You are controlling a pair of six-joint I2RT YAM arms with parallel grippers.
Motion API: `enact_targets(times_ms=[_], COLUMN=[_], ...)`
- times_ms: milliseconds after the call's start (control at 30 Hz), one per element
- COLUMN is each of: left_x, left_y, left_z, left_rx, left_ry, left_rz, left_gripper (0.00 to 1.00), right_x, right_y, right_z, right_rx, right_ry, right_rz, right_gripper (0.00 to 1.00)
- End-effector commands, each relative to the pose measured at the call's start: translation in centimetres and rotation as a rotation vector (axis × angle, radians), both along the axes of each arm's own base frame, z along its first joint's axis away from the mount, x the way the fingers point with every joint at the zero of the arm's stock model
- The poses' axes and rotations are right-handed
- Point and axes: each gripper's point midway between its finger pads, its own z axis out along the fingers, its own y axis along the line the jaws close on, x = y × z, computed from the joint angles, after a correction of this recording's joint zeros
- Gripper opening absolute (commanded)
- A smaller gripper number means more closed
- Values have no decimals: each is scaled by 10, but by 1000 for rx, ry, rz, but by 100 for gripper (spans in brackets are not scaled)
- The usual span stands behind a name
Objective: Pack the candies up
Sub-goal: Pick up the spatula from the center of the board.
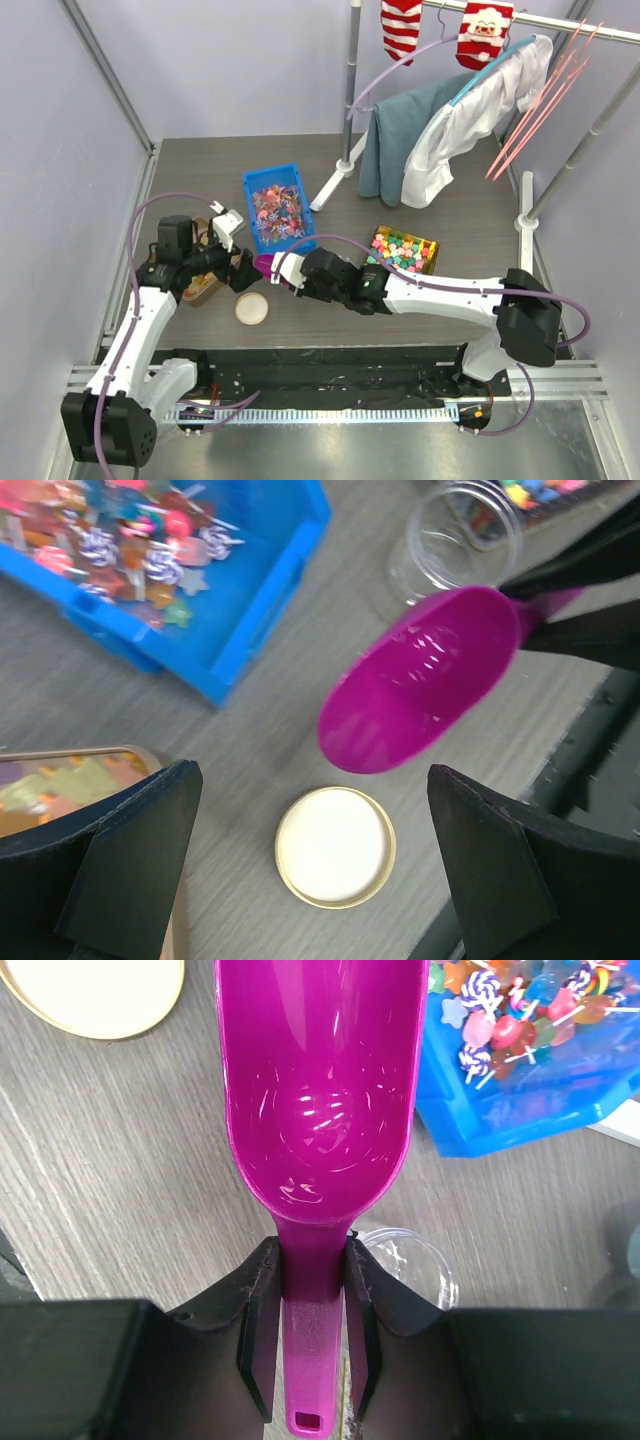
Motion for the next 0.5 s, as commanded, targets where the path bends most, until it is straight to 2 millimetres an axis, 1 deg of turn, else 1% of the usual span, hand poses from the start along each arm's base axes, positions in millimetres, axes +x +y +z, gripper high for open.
enact_targets(times_ms=[0,33,67,100,167,200,233,300,400,467], left_x=[-9,-10,-10,-12,-10,-8,-6,-3,3,8], left_y=[-18,-19,-22,-24,-26,-27,-28,-30,-31,-32], left_z=[16,16,21,17,17,19,17,17,16,17], left_rx=[-71,-71,-84,-90,-99,-109,-115,-123,-127,-132], left_ry=[51,57,64,100,114,112,128,131,148,160], left_rz=[-127,-147,-170,-182,-199,-205,-207,-214,-216,-218], left_gripper=[99,98,98,97,96,96,94,91,84,83], right_x=[13,14,16,17,19,20,20,22,21,20], right_y=[12,10,10,10,10,9,8,7,8,9], right_z=[45,47,50,52,57,58,59,64,69,70], right_rx=[111,111,117,123,128,127,128,135,146,148], right_ry=[-84,-93,-102,-107,-124,-125,-131,-144,-149,-148], right_rz=[-25,-35,-44,-48,-58,-62,-61,-70,-74,-70], right_gripper=[1,1,1,1,1,1,1,1,1,1])
